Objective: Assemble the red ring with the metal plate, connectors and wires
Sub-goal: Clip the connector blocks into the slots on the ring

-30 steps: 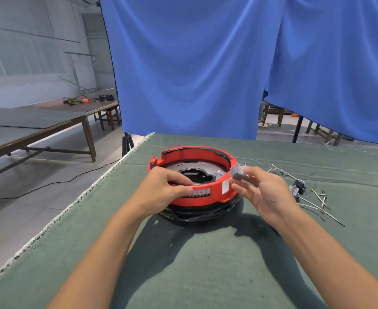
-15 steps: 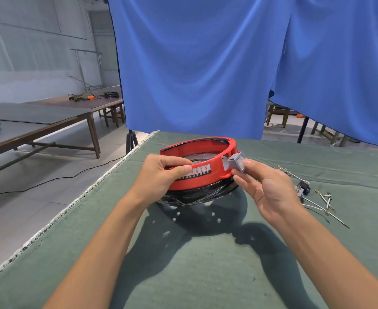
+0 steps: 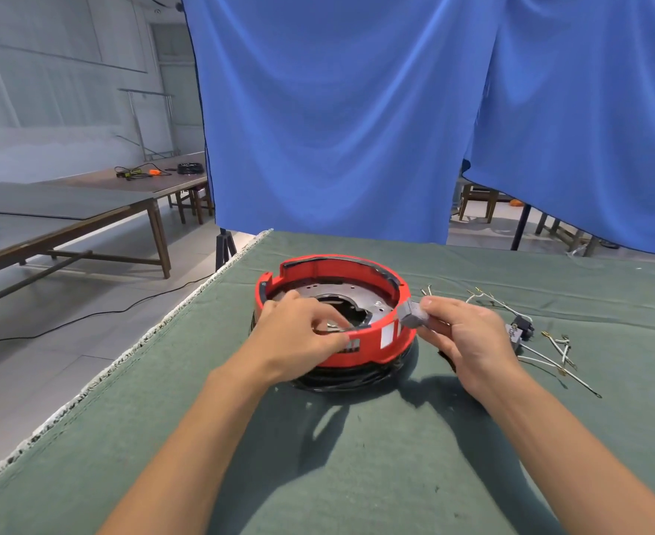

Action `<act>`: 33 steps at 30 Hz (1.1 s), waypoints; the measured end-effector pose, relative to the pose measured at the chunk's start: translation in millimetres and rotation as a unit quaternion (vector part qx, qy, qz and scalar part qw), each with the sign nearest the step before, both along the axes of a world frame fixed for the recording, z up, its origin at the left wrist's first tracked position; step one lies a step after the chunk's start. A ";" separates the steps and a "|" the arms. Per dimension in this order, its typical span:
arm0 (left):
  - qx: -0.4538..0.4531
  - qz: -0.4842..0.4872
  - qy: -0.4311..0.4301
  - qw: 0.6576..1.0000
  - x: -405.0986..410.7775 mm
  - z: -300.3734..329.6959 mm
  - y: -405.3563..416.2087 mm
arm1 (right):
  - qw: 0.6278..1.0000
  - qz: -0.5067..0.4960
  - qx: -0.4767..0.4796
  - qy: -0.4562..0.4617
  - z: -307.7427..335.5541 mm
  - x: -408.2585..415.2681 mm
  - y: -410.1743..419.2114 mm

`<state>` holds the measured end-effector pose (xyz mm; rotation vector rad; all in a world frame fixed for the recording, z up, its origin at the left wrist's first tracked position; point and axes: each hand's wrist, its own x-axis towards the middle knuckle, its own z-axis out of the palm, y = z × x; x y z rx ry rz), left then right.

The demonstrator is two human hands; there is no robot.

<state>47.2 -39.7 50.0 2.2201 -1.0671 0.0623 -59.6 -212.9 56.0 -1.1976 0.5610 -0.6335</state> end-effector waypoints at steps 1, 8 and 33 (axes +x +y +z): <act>0.014 0.008 -0.018 1.000 -0.9 -0.7 -1.4 | 1.000 -0.002 0.007 0.000 -1.6 -0.2 -2.0; -0.065 -0.010 -0.140 0.988 -16.8 -4.1 -22.1 | 0.997 0.006 0.071 -0.026 -3.9 0.5 -4.1; 0.020 0.062 -0.167 0.984 -17.9 -19.3 -29.8 | 0.921 0.052 -0.353 0.158 4.8 -6.4 -7.4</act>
